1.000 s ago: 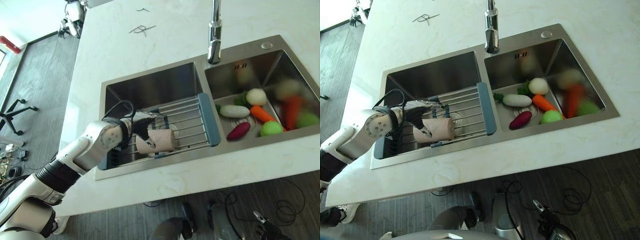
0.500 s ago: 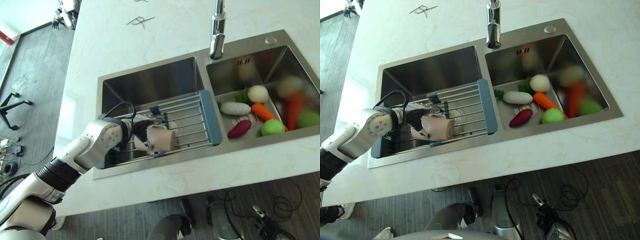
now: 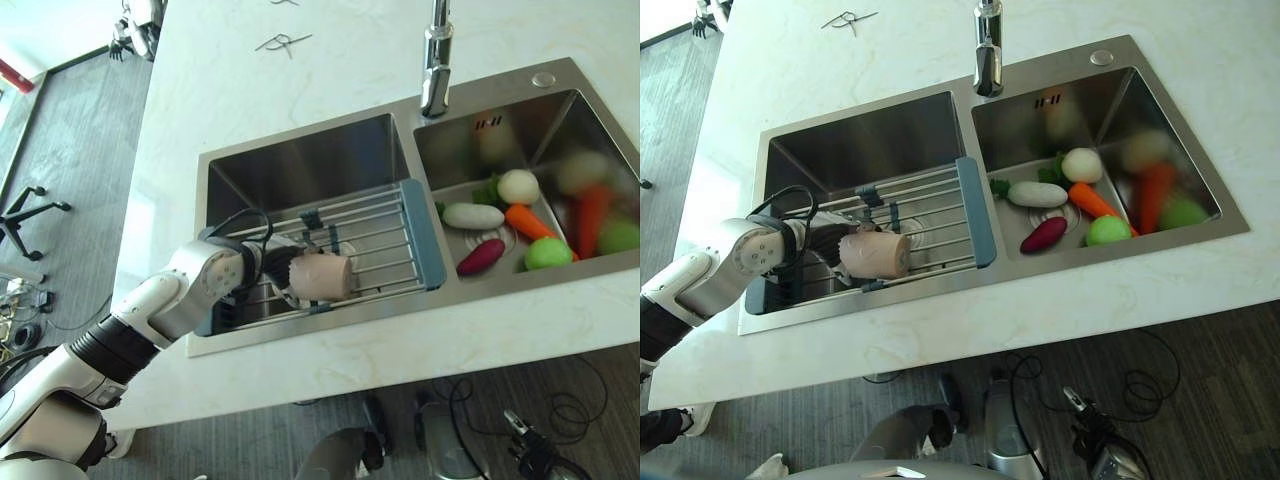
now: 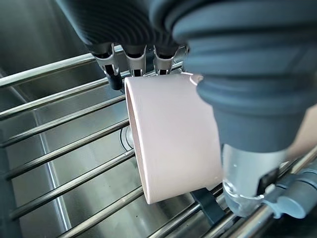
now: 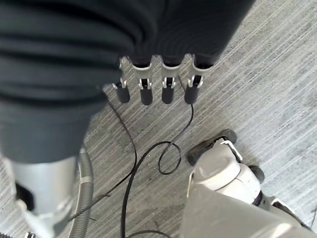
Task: Place the dishes in the dishwasher.
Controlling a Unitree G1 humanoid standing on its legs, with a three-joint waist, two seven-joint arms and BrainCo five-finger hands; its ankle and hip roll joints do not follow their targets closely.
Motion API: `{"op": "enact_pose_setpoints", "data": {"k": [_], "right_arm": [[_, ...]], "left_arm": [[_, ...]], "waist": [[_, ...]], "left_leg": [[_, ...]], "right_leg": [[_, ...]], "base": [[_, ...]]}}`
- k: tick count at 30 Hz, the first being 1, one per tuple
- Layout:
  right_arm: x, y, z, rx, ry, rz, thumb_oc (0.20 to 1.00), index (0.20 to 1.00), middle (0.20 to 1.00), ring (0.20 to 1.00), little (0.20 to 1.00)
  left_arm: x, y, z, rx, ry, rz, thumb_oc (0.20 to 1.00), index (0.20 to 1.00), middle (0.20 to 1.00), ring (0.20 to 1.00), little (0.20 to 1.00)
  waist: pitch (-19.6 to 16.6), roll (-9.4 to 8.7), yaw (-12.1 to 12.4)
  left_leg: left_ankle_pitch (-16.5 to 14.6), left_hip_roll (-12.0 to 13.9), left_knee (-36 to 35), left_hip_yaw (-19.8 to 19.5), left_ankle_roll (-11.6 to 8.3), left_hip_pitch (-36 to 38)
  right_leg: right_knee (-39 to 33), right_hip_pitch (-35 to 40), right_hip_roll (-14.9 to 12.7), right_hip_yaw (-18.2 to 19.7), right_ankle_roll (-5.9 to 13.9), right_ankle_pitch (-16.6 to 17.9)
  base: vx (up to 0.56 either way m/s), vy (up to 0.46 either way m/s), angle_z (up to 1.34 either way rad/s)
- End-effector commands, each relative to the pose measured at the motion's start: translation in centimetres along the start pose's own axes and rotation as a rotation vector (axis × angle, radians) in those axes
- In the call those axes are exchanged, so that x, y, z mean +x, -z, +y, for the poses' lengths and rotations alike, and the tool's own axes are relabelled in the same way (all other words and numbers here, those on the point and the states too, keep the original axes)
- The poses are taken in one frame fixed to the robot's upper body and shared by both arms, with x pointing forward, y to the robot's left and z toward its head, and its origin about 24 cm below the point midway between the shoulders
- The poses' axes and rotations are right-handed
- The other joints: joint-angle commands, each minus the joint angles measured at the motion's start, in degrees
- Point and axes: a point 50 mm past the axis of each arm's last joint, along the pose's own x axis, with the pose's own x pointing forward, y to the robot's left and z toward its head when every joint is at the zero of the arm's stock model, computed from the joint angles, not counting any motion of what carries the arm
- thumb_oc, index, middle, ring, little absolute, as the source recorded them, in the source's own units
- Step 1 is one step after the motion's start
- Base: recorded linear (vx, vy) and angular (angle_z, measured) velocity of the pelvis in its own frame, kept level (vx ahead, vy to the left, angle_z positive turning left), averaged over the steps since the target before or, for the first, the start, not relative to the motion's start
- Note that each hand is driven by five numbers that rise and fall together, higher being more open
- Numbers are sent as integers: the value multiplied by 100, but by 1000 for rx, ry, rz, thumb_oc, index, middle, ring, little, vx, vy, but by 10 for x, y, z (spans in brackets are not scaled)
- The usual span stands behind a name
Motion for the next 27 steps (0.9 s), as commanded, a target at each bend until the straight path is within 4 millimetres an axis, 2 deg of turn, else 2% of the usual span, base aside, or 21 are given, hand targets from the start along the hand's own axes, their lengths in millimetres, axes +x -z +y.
{"op": "enact_pose_setpoints", "data": {"k": [1, 6, 12, 19, 27], "right_arm": [[-4, 3, -13, 37, 34, -6, 1000, 1000, 1000, 1000, 1000], [-3, 0, -9, 34, 21, -16, 1000, 1000, 1000, 1000, 1000], [-1, -2, -1, 26, -1, -16, 1000, 1000, 1000, 1000, 1000], [1, -6, 6, 14, -20, -29, 1000, 1000, 1000, 1000, 1000], [3, -13, 10, 2, -30, -45, 1000, 1000, 1000, 1000, 1000]], "left_arm": [[-7, 0, 17, 85, -71, 25, 1000, 1000, 1000, 1000, 1000], [-2, 3, 16, 84, -152, 51, 1000, 1000, 1000, 1000, 1000], [11, 17, 8, 30, -208, 101, 1000, 1000, 1000, 1000, 1000], [27, 10, -8, 22, -201, 97, 1000, 1000, 1000, 1000, 1000], [33, 2, -11, 35, -170, 70, 1000, 1000, 1000, 1000, 1000]], "waist": [[-336, -6, -44], [-267, -24, -64], [-180, -125, -97], [-101, -174, -110], [-60, -143, -116]], "left_leg": [[-533, 313, 702, -340, -388, -264], [-527, 308, 702, -351, -383, -318], [-516, 326, 702, -362, -376, -400], [-504, 354, 702, -338, -373, -439], [-490, 364, 702, -301, -385, -445]], "right_leg": [[-694, -45, -568, 142, 944, 787], [-694, -104, -561, 174, 939, 804], [-694, -201, -543, 198, 928, 838], [-694, -241, -556, 178, 916, 859], [-694, -246, -591, 149, 920, 863]], "base": [[-37, -11, 1], [-7, 0, 0], [-24, -15, 0], [-5, -3, -1], [-5, 13, -5]]}}
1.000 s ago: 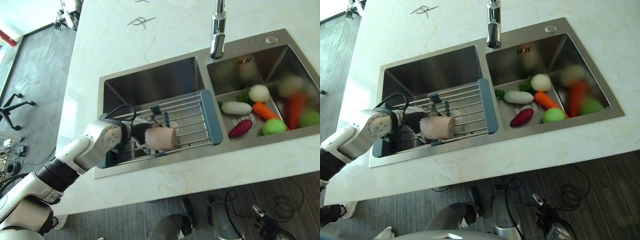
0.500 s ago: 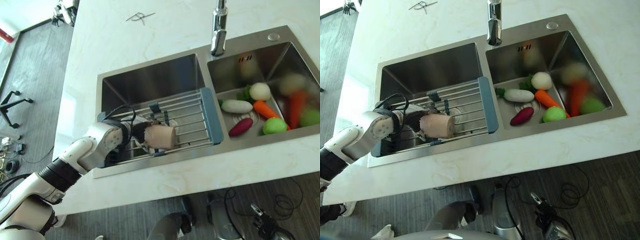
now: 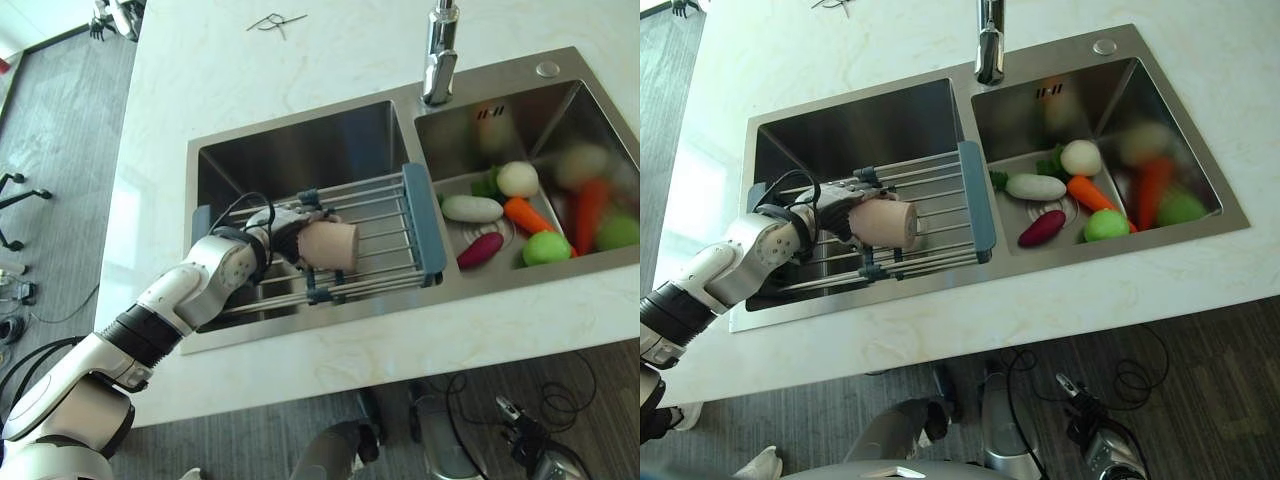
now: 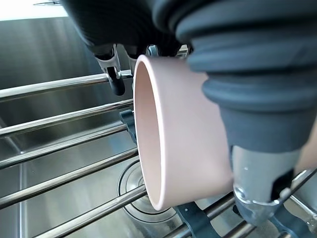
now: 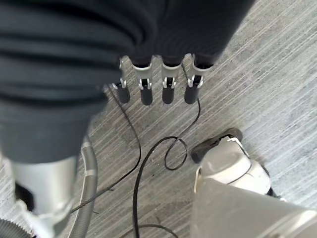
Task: Place the dishes in the dishwasher.
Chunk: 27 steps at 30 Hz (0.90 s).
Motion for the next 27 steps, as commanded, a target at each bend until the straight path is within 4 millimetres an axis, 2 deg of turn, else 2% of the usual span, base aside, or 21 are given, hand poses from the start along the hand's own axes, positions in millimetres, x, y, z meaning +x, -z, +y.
{"op": "enact_pose_setpoints", "data": {"k": [1, 2, 3, 8, 15, 22, 27], "right_arm": [[-3, 2, -8, 32, 27, -9, 1000, 1000, 1000, 1000, 1000], [-2, 2, -7, 31, 29, -10, 1000, 1000, 1000, 1000, 1000], [-2, 1, -7, 30, 30, -11, 1000, 1000, 1000, 1000, 1000], [-1, -4, -8, 19, 34, -18, 1000, 1000, 1000, 1000, 1000], [-2, -5, -12, 11, 46, -23, 1000, 1000, 1000, 1000, 1000], [-3, 0, -13, 16, 55, -16, 1000, 1000, 1000, 1000, 1000], [-5, 6, -15, 26, 62, 0, 1000, 1000, 1000, 1000, 1000]], "left_arm": [[5, -6, -30, 33, 130, 4, 1000, 1000, 1000, 1000, 1000], [5, -8, -31, 44, 152, -10, 1000, 1000, 1000, 1000, 1000], [6, -11, -33, 60, 182, -24, 200, 200, 200, 200, 200], [7, -23, -41, 85, 289, -90, 200, 200, 200, 200, 200], [3, -30, -30, 89, 292, -179, 200, 200, 200, 200, 200], [-4, -27, -15, 124, 203, -206, 200, 200, 200, 200, 200], [-8, -25, 0, 120, 63, -196, 200, 200, 200, 200, 200]], "waist": [[-188, 37, -113], [-188, 43, -115], [-189, 45, -120], [-179, 72, -177], [-232, 129, -172], [-352, 96, -111], [-452, 37, -36]], "left_leg": [[-506, 366, 702, -374, -415, -326], [-507, 370, 702, -366, -417, -327], [-506, 372, 702, -361, -421, -328], [-509, 387, 702, -309, -427, -301], [-518, 391, 702, -280, -447, -270], [-519, 428, 702, -254, -466, -220], [-529, 450, 702, -284, -471, -167]], "right_leg": [[-696, -50, -616, 33, 854, 823], [-696, -49, -623, 21, 858, 820], [-696, -51, -627, 17, 863, 823], [-696, -46, -636, 32, 876, 829], [-696, -13, -667, 5, 893, 810], [-696, 51, -691, -72, 891, 804], [-696, 147, -695, -153, 869, 772]], "base": [[0, 0, 0], [0, 0, 0], [0, 0, 0], [1, 5, -1], [-1, 14, -4], [0, 0, 0], [-7, -12, 5]]}}
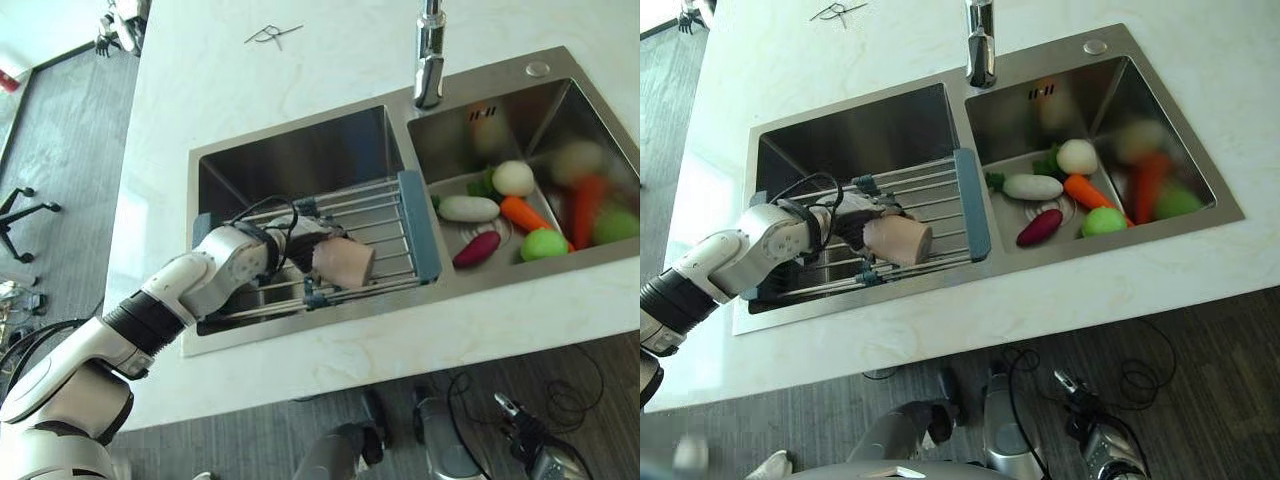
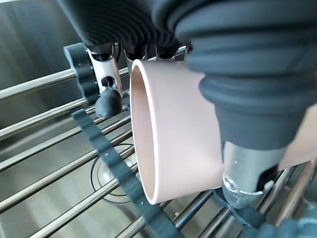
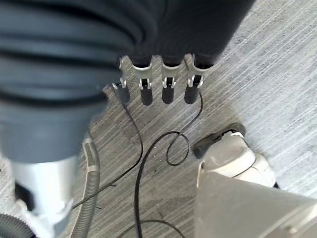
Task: Place the dishes in the dishwasher.
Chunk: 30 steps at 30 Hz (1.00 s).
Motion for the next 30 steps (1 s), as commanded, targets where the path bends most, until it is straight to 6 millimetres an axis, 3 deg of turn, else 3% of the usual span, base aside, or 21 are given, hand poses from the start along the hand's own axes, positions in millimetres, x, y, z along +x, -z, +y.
{"op": "enact_pose_setpoints", "data": {"k": [1, 6, 9, 16, 25, 30], "right_arm": [[-7, 14, -17, 32, 51, 16, 1000, 1000, 1000, 1000, 1000], [-10, 24, -16, 40, 61, 41, 1000, 1000, 1000, 1000, 1000], [-14, 34, -20, 48, 83, 68, 1000, 1000, 1000, 1000, 1000], [-20, 53, -24, 32, 94, 134, 1000, 1000, 1000, 1000, 1000], [-22, 62, -20, -60, 50, 174, 1000, 1000, 1000, 1000, 1000], [-23, 67, -18, -169, -1, 208, 1000, 1000, 1000, 1000, 1000]], "left_arm": [[-11, -2, 2, 32, -110, -1, 200, 200, 200, 200, 200], [-28, 18, 19, 14, -346, 76, 200, 200, 200, 200, 200], [-48, 33, 34, 13, -527, 124, 200, 200, 200, 200, 200], [-84, 48, 45, -13, -845, 194, 200, 200, 200, 200, 200], [-107, 43, 46, -106, -1142, 189, 200, 200, 200, 200, 200], [-121, 34, 28, -383, -1384, 142, 200, 200, 200, 200, 200]], "waist": [[-466, -129, -14], [-618, -212, 56], [-753, -245, 132], [-991, -361, 314], [-1150, -455, 603], [-1239, -525, 906]], "left_leg": [[-547, 425, 702, -289, -489, -279], [-556, 462, 702, -299, -503, -175], [-568, 491, 702, -294, -515, -90], [-634, 495, 702, -447, -506, 91], [-699, 447, 702, -707, -496, 280], [-606, 491, 702, -975, -610, 345]], "right_leg": [[-684, -1, -683, -64, 862, 729], [-684, 146, -687, -146, 846, 690], [-684, 272, -700, -227, 833, 643], [-684, 581, -653, -368, 771, 476], [-684, 875, -574, -587, 660, 278], [-684, 1064, -524, -879, 544, 149]], "base": [[-6, -22, 8], [2, -11, 4], [21, 6, 10], [25, -17, 13], [22, -35, 16], [-15, -88, 28]]}}
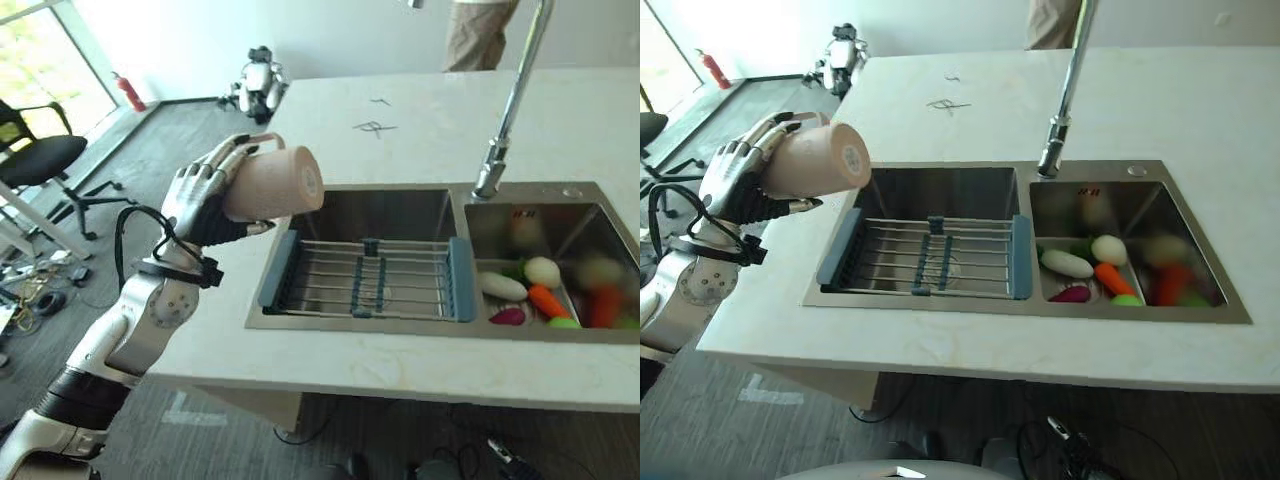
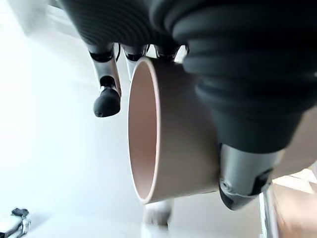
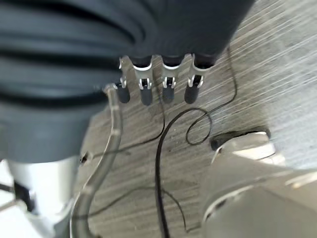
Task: Place the dishes in the dishwasher.
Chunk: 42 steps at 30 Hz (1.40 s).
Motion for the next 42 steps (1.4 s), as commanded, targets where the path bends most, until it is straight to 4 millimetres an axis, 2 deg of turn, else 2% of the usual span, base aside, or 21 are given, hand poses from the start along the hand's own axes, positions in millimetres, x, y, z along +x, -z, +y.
{"op": "enact_pose_setpoints", "data": {"k": [1, 6, 8, 9, 11, 14, 15, 18, 19, 23, 26, 28, 29, 31, 32, 33, 34, 35, 36, 39, 42], "right_arm": [[-1, 2, -3, -131, -21, 13, 1000, 1000, 1000, 1000, 1000], [-1, 3, -5, -192, -22, 27, 1000, 1000, 1000, 1000, 1000], [-1, 0, -10, -170, 6, 23, 1000, 1000, 1000, 1000, 1000], [-1, -2, -12, -163, 16, 21, 1000, 1000, 1000, 1000, 1000], [-1, -7, -12, -147, 25, 12, 1000, 1000, 1000, 1000, 1000], [-2, -6, -18, -111, 42, 10, 1000, 1000, 1000, 1000, 1000], [-2, -5, -18, -111, 45, 11, 1000, 1000, 1000, 1000, 1000], [-3, -1, -17, -123, 45, 16, 1000, 1000, 1000, 1000, 1000], [-2, -1, -13, -117, 42, 19, 1000, 1000, 1000, 1000, 1000], [2, -1, 7, -136, 5, 24, 1000, 1000, 1000, 1000, 1000], [4, -1, 16, -145, -8, 27, 1000, 1000, 1000, 1000, 1000], [6, -5, 23, -182, -27, 28, 1000, 1000, 1000, 1000, 1000], [6, -6, 24, -191, -31, 25, 1000, 1000, 1000, 1000, 1000], [7, -11, 25, -179, -36, 16, 1000, 1000, 1000, 1000, 1000], [7, -13, 22, -151, -33, 6, 1000, 1000, 1000, 1000, 1000], [7, -13, 20, -138, -33, -1, 1000, 1000, 1000, 1000, 1000], [7, -14, 18, -133, -37, -7, 1000, 1000, 1000, 1000, 1000], [7, -15, 18, -133, -39, -8, 1000, 1000, 1000, 1000, 1000], [7, -19, 18, -158, -57, -11, 1000, 1000, 1000, 1000, 1000], [8, -19, 21, -171, -62, -1, 1000, 1000, 1000, 1000, 1000], [9, -22, 24, -208, -76, 6, 1000, 1000, 1000, 1000, 1000]], "left_arm": [[18, -16, 38, -137, -275, -90, 200, 200, 200, 200, 200], [10, -15, 43, -397, -383, -80, 200, 200, 200, 200, 200], [9, -12, 42, -565, -427, -74, 200, 200, 200, 200, 200], [8, -12, 40, -627, -434, -81, 200, 200, 200, 200, 200], [6, -15, 36, -739, -444, -107, 200, 200, 200, 200, 200], [5, -13, 33, -932, -432, -127, 200, 200, 200, 200, 200], [4, -12, 32, -997, -425, -130, 200, 200, 200, 200, 200], [4, -7, 22, -1225, -376, -119, 200, 200, 200, 200, 200], [2, -4, 15, -1346, -342, -101, 200, 200, 200, 200, 200], [1, -5, -3, -1584, -212, -66, 200, 200, 200, 200, 200], [0, -8, -12, -1690, -146, -53, 200, 200, 200, 200, 200], [-2, -9, -26, -1835, -93, -23, 200, 200, 200, 200, 200], [-3, -8, -29, -1844, -84, -13, 200, 200, 200, 200, 200], [-5, -9, -39, -1838, -40, 14, 200, 200, 200, 200, 200], [-6, -10, -46, -1861, 1, 27, 200, 200, 200, 200, 200], [-8, -11, -54, -1884, 35, 40, 200, 200, 200, 200, 200], [-10, -12, -59, -1898, 54, 46, 200, 200, 200, 200, 200], [-10, -13, -60, -1905, 58, 48, 200, 200, 200, 200, 200], [-16, -17, -67, -1956, 70, 65, 200, 200, 200, 200, 200], [-19, -22, -72, -2009, 100, 77, 200, 200, 200, 200, 200], [-23, -30, -74, -2069, 118, 41, 200, 200, 200, 200, 200]], "waist": [[70, -13, 88], [193, -38, 225], [186, -72, 149], [176, -120, 106], [189, -231, 76], [100, -287, -31], [63, -276, -64], [-37, -228, -185], [-58, -215, -166], [-22, -214, 51], [10, -206, 172], [59, -185, 228], [75, -183, 232], [113, -195, 208], [167, -248, 117], [208, -257, 14], [210, -276, -36], [197, -281, -33], [173, -312, -12], [184, -325, -8], [217, -358, 63]], "left_leg": [[-601, 667, 697, -195, -633, -61], [-206, 1108, 697, 25, -1023, -375], [-154, 1220, 697, 614, -981, -302], [-326, 1151, 697, 778, -932, -81], [-373, 958, 697, 1033, -717, 273], [-148, 1069, 697, 1355, -781, 722], [-244, 1090, 697, 1387, -785, 783], [-878, 1072, 697, 1472, -706, 805], [-1104, 939, 697, 1332, -648, 759], [-1314, 557, 697, 932, -396, 617], [-1365, 413, 697, 840, -265, 600], [-1391, 293, 697, 728, -131, 585], [-1390, 267, 697, 702, -101, 582], [-1386, 166, 697, 503, -5, 562], [-1245, 68, 697, 351, 86, 464], [-1199, 17, 697, 125, 128, 432], [-1129, -17, 697, 10, 131, 373], [-1114, -12, 697, 13, 121, 353], [-1064, 4, 697, 30, 68, 313], [-1028, 11, 697, 3, 68, 330], [-960, 74, 697, 85, 11, 396]], "right_leg": [[-454, 253, -349, -135, 631, 245], [-454, 451, -314, -615, 585, 142], [-454, 459, -427, -956, 593, 158], [-454, 518, -476, -962, 625, 94], [-454, 487, -601, -1024, 602, 199], [-454, 438, -702, -1252, 574, 273], [-454, 414, -730, -1322, 592, 304], [-454, 309, -901, -1502, 749, 503], [-454, 264, -974, -1509, 859, 620], [-454, 121, -1310, -1599, 1214, 1001], [-454, 98, -1489, -1663, 1269, 1181], [-454, 73, -1560, -1564, 1265, 1281], [-454, 74, -1566, -1519, 1266, 1297], [-454, 60, -1475, -1159, 1269, 1325], [-454, -13, -1318, -779, 1169, 1372], [-454, 36, -977, -312, 1114, 1185], [-454, 91, -745, -92, 1036, 1065], [-454, 112, -699, -99, 1009, 1024], [-454, 265, -433, -43, 839, 794], [-454, 348, -328, 74, 763, 689], [-454, 409, -283, -7, 676, 590]], "base": [[-39, -115, 31], [-136, -106, 60], [-187, 1, 156], [-136, 80, 163], [-202, 136, 115], [-224, 216, 85], [-256, 372, 113], [-219, 390, 99], [-220, 418, 131], [-221, 382, 54], [-121, 210, 28], [-156, 276, 26], [-90, 201, 35], [-40, 73, 52], [12, -28, 80], [47, -49, 107], [108, -49, 145], [239, -146, 193], [213, -139, 143], [203, -185, 9], [166, -243, 5]]}}
